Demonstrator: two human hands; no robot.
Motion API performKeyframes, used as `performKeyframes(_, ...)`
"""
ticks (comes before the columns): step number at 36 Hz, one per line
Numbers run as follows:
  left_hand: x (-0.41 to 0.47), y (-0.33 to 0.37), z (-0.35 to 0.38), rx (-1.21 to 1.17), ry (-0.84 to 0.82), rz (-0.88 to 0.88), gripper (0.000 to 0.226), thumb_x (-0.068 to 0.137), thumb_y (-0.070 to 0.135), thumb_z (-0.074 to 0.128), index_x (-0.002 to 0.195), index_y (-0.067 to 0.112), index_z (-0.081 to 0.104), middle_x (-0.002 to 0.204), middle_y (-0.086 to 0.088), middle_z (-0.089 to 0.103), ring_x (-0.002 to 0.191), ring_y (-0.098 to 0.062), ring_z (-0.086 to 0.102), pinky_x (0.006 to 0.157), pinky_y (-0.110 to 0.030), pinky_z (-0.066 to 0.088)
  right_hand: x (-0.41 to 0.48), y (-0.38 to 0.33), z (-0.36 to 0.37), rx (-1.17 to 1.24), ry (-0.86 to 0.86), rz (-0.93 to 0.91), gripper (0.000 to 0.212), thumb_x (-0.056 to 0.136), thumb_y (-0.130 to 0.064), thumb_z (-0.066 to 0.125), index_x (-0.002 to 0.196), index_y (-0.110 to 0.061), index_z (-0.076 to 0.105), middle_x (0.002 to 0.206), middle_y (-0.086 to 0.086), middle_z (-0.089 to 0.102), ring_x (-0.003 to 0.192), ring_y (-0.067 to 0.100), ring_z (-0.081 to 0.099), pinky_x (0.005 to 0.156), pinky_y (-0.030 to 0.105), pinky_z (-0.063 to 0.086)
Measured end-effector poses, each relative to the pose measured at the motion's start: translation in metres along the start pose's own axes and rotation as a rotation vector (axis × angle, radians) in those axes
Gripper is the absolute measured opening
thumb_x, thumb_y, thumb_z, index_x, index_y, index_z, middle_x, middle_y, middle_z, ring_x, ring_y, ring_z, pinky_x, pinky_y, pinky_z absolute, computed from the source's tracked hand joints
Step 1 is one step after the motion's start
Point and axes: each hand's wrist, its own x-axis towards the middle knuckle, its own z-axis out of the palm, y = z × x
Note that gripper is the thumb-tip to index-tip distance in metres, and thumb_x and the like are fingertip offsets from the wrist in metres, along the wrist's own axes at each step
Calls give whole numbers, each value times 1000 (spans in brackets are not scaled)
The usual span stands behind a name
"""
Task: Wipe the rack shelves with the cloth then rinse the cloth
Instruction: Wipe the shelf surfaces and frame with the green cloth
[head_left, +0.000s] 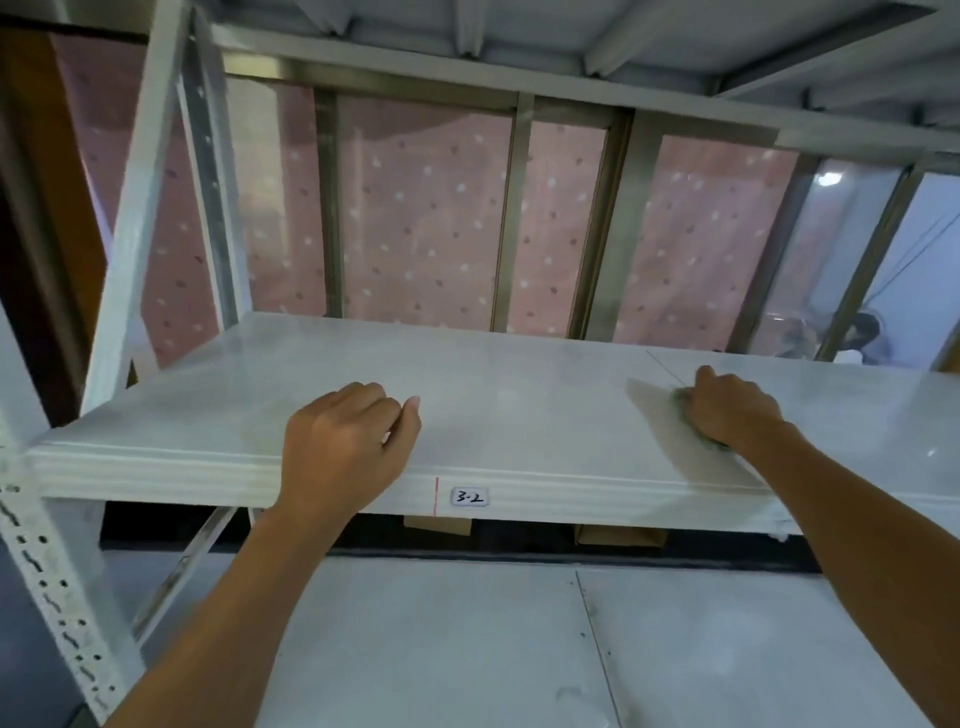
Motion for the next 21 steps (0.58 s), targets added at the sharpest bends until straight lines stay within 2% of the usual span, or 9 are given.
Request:
performKeyframes(4, -10, -11, -5, 17, 16, 29, 51, 93, 9, 67, 48, 12, 42, 46, -2, 38, 43, -18, 29, 41, -28, 28, 11, -10, 4, 0, -1, 39, 39, 101, -30, 40, 130, -4, 46, 124, 23, 58, 110, 40, 57, 88, 46, 49)
performKeyframes(9, -35, -38, -29, 40, 34, 3, 42, 92, 7, 66, 53, 9, 50, 51, -4, 47, 46, -20, 37, 42, -34, 35, 21, -71, 0, 24, -25, 36, 44, 100, -23, 38, 138, -1, 44, 132, 24, 55, 117, 40, 54, 95, 47, 47)
performKeyframes(12, -52, -62, -52, 83, 19, -26, 33, 92, 7, 65, 60, 5, 61, 60, -6, 59, 52, -23, 50, 48, -38, 45, 18, -139, -6, 53, -21, -81, 44, 99, -19, 36, 138, 0, 44, 134, 24, 54, 119, 40, 53, 94, 45, 46)
performKeyframes(15, -63, -82, -75, 89, -18, -38, 27, 94, 9, 64, 69, 4, 69, 70, -8, 68, 60, -24, 60, 57, -37, 53, 2, -232, -17, 86, -22, -238, 47, 99, -19, 35, 142, -1, 40, 137, 23, 53, 121, 39, 53, 96, 44, 47)
performKeyframes(19, -71, -101, -101, 116, -72, -67, 22, 94, 11, 65, 76, 3, 73, 77, -8, 71, 67, -24, 64, 62, -37, 56, -45, -366, -36, 97, -68, -485, 57, 97, -14, 38, 152, -4, 25, 143, 21, 46, 126, 38, 49, 99, 44, 44)
performKeyframes(21, -73, -109, -111, 124, -87, -61, 20, 94, 10, 65, 76, 3, 73, 77, -7, 71, 68, -24, 64, 63, -36, 55, -79, -424, -48, 133, -71, -620, 59, 96, -13, 39, 152, -5, 23, 140, 20, 48, 120, 36, 52, 94, 42, 46)
